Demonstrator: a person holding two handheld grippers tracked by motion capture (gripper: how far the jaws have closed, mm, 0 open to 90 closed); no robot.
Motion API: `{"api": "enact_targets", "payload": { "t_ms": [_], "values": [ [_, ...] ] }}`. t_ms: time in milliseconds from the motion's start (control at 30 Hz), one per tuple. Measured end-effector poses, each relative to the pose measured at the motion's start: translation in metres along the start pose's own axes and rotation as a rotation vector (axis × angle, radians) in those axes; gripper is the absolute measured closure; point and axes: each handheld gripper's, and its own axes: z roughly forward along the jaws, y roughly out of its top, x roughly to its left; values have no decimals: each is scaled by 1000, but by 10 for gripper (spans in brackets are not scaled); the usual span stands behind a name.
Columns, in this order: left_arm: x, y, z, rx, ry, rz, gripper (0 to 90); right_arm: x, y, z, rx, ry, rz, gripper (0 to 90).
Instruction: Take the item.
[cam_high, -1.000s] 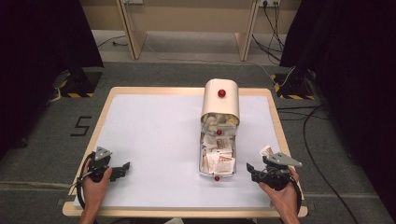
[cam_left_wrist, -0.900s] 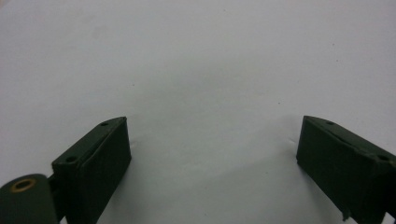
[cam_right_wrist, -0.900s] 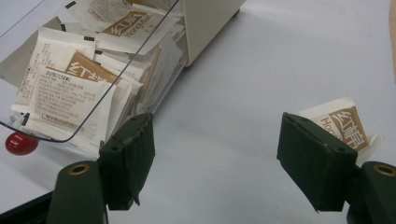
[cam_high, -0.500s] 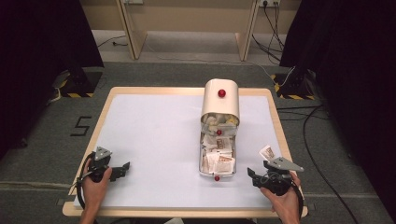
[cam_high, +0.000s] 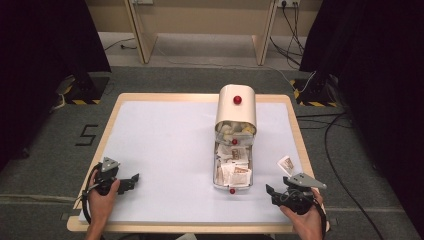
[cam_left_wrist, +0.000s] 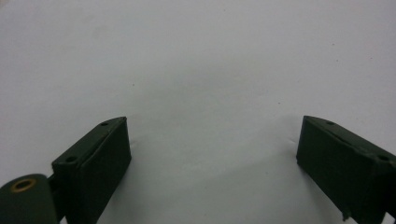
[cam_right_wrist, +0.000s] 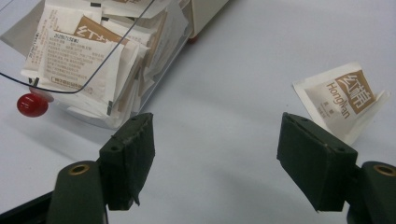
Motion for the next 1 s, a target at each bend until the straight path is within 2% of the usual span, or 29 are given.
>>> {"api": "enact_targets", "payload": {
  "t_ms": [567,1000],
  "values": [
    [0,0,0,0,0,0,90,4,-10,-5,20,9,-6,275],
    [0,0,0,1,1,1,90,8,-20,-6,67,3,-12,249]
  ]
}}
